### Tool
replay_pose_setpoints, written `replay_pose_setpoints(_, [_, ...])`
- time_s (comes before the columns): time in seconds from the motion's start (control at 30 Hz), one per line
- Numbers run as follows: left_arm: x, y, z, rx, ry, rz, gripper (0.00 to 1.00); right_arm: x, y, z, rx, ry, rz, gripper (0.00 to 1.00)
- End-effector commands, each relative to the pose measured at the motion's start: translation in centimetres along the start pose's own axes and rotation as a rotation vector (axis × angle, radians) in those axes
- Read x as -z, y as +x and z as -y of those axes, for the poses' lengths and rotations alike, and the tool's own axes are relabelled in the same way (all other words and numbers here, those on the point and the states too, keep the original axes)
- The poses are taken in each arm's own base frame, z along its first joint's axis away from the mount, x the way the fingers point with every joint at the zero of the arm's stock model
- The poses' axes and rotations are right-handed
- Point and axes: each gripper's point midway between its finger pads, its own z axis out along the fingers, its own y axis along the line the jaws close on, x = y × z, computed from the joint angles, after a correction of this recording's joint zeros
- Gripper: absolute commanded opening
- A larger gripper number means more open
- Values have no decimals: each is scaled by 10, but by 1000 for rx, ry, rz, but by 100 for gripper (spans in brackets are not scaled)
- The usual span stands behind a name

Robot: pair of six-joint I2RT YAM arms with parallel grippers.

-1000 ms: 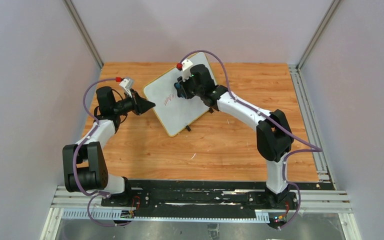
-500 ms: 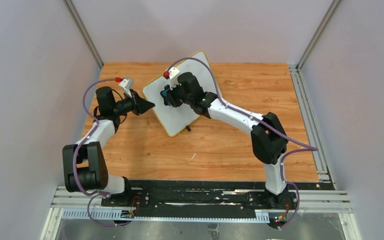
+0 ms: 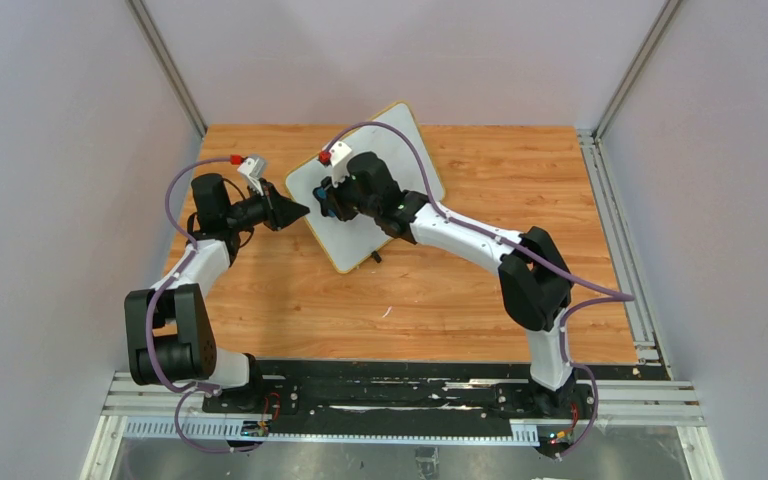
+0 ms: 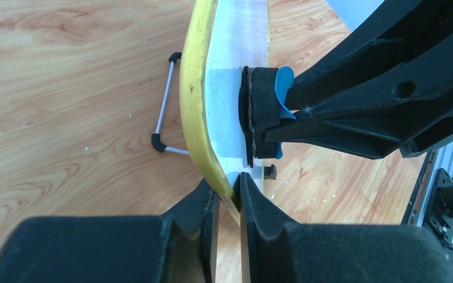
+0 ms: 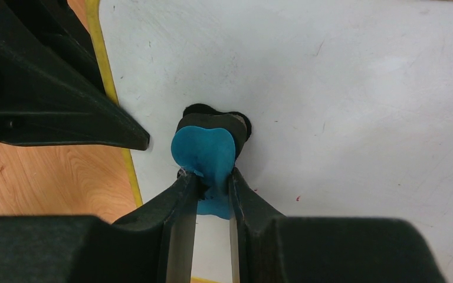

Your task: Erase the whiteboard

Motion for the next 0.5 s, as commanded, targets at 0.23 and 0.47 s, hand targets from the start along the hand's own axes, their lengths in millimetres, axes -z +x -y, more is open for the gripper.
replay_pose_setpoints(0.23, [0, -6, 11, -121, 44, 6, 0, 20, 21, 67, 11, 141, -64, 1])
replay_pose_setpoints(0.47, [-1, -6, 11, -121, 45, 6, 0, 33, 27, 127, -20, 237, -80, 1])
